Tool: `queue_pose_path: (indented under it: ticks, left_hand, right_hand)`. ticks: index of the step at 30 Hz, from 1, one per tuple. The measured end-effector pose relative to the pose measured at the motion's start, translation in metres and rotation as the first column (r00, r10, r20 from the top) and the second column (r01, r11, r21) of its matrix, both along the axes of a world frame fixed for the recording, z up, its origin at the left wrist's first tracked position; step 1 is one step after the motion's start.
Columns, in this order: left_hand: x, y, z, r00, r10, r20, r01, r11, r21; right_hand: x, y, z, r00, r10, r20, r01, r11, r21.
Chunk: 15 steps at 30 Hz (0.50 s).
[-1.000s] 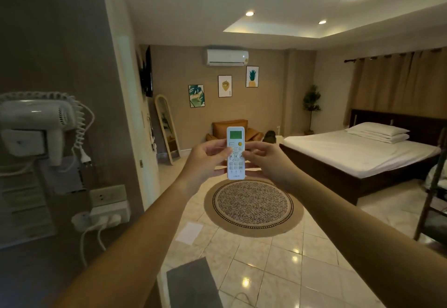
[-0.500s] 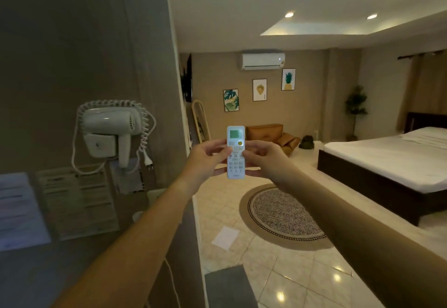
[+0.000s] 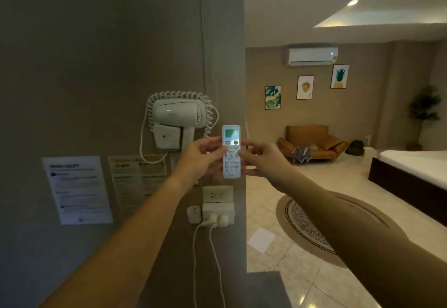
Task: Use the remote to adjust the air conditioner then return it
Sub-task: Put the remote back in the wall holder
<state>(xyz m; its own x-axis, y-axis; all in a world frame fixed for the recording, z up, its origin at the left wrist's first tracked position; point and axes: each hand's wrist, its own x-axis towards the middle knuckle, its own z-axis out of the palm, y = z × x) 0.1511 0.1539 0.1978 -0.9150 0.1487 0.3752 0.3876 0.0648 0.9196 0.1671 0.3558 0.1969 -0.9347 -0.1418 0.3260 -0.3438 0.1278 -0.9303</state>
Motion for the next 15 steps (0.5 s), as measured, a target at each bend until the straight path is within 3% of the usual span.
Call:
queue_pose_path:
  ticks: [15]
  left_hand:
    - [-0.044, -0.085, -0.025, 0.995, 0.078, 0.056, -0.079, 0.997, 0.019]
  right_hand:
    - [-0.051, -0.083, -0.023, 0.998, 0.029, -0.055, -0.023, 0.994, 0.111]
